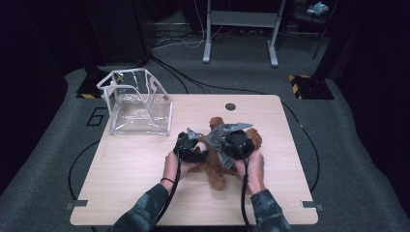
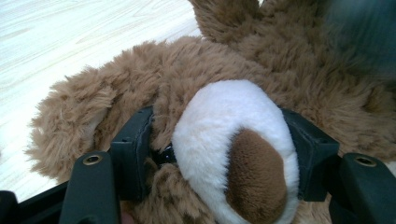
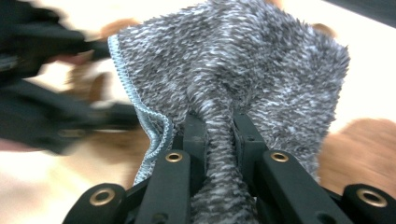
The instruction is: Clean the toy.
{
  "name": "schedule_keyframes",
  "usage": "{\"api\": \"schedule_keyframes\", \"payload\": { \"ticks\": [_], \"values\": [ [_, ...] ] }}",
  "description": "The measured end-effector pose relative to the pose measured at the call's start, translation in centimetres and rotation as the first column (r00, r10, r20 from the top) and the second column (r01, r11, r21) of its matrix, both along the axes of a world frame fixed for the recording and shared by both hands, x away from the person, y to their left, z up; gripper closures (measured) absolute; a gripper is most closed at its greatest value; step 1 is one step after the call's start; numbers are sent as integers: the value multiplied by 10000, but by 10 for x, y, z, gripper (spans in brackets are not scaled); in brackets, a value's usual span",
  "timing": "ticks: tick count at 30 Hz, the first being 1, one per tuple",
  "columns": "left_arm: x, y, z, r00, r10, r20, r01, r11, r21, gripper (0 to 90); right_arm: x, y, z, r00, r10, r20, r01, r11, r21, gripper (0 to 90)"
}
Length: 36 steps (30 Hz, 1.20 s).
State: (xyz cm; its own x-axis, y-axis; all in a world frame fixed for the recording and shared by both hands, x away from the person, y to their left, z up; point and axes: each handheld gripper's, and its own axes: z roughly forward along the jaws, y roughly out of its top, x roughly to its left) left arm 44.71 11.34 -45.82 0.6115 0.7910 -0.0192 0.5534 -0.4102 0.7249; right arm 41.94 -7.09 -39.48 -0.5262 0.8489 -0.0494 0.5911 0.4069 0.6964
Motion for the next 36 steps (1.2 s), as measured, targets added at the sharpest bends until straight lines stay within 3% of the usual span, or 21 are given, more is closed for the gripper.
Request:
{"api": "schedule_keyframes", "payload": {
  "ticks": [3,7,10,15,18,21,23,27,29,30,32,34,35,36],
  "values": [
    [0,2,0,10000,-89,-27,89,10000,-24,349,1,22,-22,9993,322,-164,-341,9911,-1291,793],
    [-2,2,0,9998,-201,14,201,9998,-54,346,6,9,-33,9997,89,-209,-103,9976,-683,800],
    [-4,1,0,9997,-231,69,231,9996,-130,344,8,5,-33,10000,33,-54,-38,9948,-1015,800],
    [-6,2,2,9992,-387,128,386,9992,72,344,13,4,-34,9998,47,-167,-65,9944,-1059,800],
    [-5,3,2,9992,-396,115,396,9992,-54,344,15,3,-36,9998,24,-206,-46,9939,-1098,801],
    [-5,5,2,9985,-546,13,546,9985,-26,345,18,0,-38,9997,-74,-219,54,9963,-862,803],
    [-4,7,-1,9985,-540,-80,537,9980,-319,345,18,-3,-40,9996,-56,-269,39,9980,-631,802],
    [-2,8,-2,9990,-433,-106,429,9985,-336,342,14,2,-35,9998,-133,-118,127,9985,-537,789],
    [-1,9,-3,9991,-414,-107,410,9986,-345,340,6,9,-25,9997,-30,245,40,9992,-394,787],
    [-2,9,-3,9994,-359,-30,357,9987,-366,339,2,14,-21,9989,212,424,-195,9989,-415,788],
    [-3,8,-4,9994,-335,40,336,9985,-428,339,-5,28,-22,9977,619,293,-599,9960,-664,788],
    [-4,9,-4,9992,-404,9,404,9983,-425,340,-6,38,-34,9960,798,391,-717,9818,-1759,790],
    [-4,10,-5,9990,-439,21,439,9980,-448,340,-5,37,-40,9954,812,499,-705,9797,-1876,793],
    [-4,10,-5,9989,-460,39,461,9978,-466,340,-5,31,-42,9971,676,340,-615,9855,-1579,795]
  ]
}}
